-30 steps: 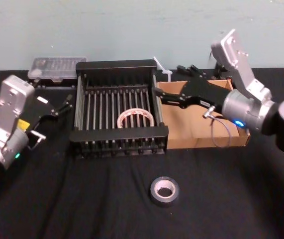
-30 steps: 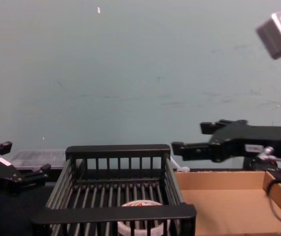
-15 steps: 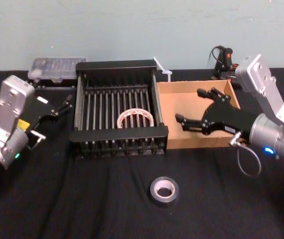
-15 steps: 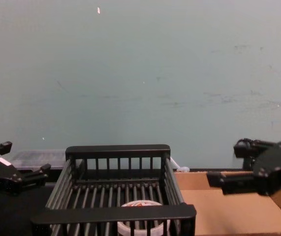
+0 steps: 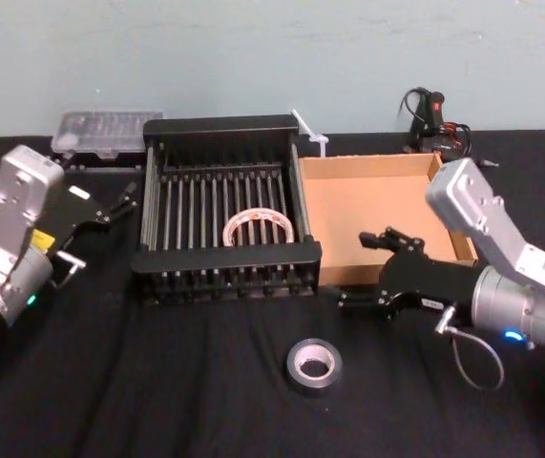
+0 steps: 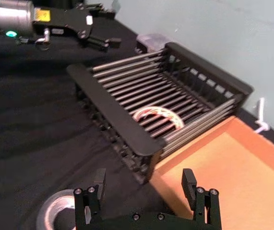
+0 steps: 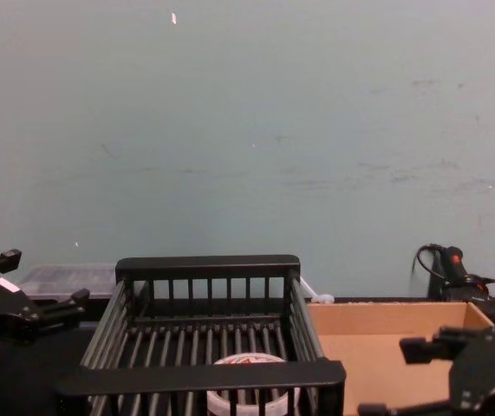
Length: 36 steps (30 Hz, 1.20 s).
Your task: Pick up the white tape and place it into the black box , Pick up the silver tape and place it into the brown box.
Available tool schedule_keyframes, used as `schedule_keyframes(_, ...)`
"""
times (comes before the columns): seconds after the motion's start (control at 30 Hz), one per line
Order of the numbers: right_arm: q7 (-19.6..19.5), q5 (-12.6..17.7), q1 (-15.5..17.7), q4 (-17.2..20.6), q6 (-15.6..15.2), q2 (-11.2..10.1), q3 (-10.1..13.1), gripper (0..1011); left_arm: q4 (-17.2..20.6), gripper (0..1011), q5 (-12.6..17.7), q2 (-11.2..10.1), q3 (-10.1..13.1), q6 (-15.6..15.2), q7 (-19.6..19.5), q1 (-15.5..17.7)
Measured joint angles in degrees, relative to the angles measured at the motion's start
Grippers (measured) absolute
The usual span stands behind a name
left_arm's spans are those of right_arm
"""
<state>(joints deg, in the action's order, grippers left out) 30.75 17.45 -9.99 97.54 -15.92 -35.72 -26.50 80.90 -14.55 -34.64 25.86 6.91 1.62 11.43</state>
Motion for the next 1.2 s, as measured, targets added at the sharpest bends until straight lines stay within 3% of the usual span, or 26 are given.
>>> schedule_keyframes(0.33, 1.42, 0.41, -0.70, -0.70, -2.05, -0.32, -2.72, 1002, 0.00, 1001, 0.00, 0.00, 0.00, 0.00, 0.00, 0.00)
schedule_keyframes(1.2, 2.69, 0.69, -2.03, -2.55, -4.54, -1.03, -6.98, 1002, 0.00, 1001, 0.00, 0.00, 0.00, 0.00, 0.00, 0.00)
